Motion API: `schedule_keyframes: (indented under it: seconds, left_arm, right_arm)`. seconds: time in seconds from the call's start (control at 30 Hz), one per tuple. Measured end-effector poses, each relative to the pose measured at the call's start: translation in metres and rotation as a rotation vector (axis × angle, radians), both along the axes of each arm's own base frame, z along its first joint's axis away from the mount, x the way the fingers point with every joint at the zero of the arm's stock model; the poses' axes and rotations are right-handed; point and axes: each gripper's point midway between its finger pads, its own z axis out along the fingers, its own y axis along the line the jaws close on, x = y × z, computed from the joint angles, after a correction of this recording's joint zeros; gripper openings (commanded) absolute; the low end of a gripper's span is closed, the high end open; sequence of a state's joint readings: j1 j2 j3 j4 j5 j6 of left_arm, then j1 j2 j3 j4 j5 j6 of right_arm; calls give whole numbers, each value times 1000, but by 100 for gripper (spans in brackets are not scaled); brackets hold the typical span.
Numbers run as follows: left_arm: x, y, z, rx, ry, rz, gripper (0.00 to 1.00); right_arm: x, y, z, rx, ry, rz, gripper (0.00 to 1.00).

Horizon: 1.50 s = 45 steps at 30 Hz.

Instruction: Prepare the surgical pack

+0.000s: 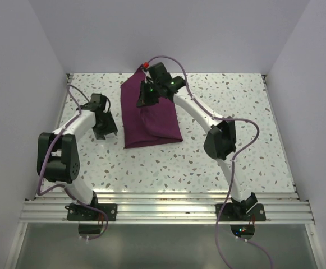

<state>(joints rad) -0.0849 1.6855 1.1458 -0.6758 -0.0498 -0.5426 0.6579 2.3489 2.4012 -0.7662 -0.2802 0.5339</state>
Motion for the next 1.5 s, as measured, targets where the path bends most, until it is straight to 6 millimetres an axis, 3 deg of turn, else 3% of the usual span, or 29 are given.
schedule_keyframes:
  seconds: [0.2, 0.73, 0.87, 0.9, 1.0, 1.17, 1.27, 1.4, 1.43, 1.5]
  left_arm:
    - [-8, 6, -3, 2, 11, 16, 59]
    - [-12, 12, 7, 0, -19, 30, 59]
    - [-11, 16, 10, -1, -29, 39, 60]
    - [-11, 17, 10, 0, -30, 39, 59]
    - [-11, 18, 11, 1, -32, 40, 60]
    - [-1, 13, 25, -28, -63, 24, 59]
    - [12, 3, 39, -76, -111, -11, 54]
    - [26, -21, 52, -198, -179, -85, 23]
    - [30, -27, 55, -231, -197, -102, 10]
    - [39, -38, 60, -285, -233, -132, 0]
  right_arm:
    - [-10, 23, -35, -12, 49, 30, 0]
    - [-2, 48, -61, 28, 69, 16, 0]
    - [-4, 53, -77, 19, 92, 18, 20]
    - [-5, 55, -80, 20, 95, 20, 32]
    - [-6, 65, -84, 35, 99, 34, 48]
    - [-6, 69, -78, 57, 91, 58, 54]
    - [-2, 46, -78, 36, 106, 47, 50]
    - [24, -14, -67, 7, 107, -23, 20]
    - [33, -37, -62, 11, 117, -58, 6]
    - [47, -69, -54, 45, 129, -100, 0]
